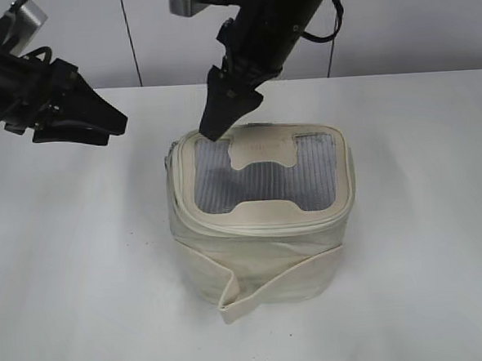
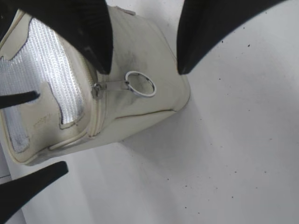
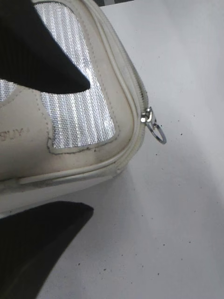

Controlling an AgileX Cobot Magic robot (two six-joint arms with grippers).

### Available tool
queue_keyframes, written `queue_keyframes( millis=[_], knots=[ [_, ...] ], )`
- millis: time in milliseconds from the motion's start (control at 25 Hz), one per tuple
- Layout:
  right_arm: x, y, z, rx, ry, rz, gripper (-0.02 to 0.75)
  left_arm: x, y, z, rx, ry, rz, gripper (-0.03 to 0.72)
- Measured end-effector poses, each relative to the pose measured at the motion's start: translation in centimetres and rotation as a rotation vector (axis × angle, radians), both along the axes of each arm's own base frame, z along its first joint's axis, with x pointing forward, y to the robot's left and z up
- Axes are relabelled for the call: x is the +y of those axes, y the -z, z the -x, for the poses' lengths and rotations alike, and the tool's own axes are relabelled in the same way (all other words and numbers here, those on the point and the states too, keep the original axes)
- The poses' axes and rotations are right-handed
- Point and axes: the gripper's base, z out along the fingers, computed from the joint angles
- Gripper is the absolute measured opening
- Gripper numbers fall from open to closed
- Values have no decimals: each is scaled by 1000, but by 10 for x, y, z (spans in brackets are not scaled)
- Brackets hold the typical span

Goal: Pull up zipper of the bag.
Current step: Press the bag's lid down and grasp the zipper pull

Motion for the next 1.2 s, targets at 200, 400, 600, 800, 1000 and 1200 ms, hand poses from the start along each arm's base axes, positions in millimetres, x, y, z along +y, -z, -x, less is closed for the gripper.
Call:
queue_keyframes(
  millis=[200, 400, 600, 800, 1000, 1200],
  knots=[
    [4, 14, -4, 18, 1, -1, 552, 0, 0, 0, 1, 3, -2, 365],
    [8, 32, -12, 27, 15, 6, 519, 0, 1, 1, 1, 9, -10, 393],
    [9, 37, -13, 43, 14, 4, 417, 0, 1, 1, 2, 11, -11, 393],
    [9, 37, -10, 72, 3, 6, 145, 0, 1, 1, -1, 13, -12, 396],
    [10, 37, -9, 89, 9, -2, 69, -2, 1, 2, -103, 122, -47, 421],
    [10, 37, -9, 102, 28, -4, 69, -17, 2, 5, -233, 267, -93, 506]
  ],
)
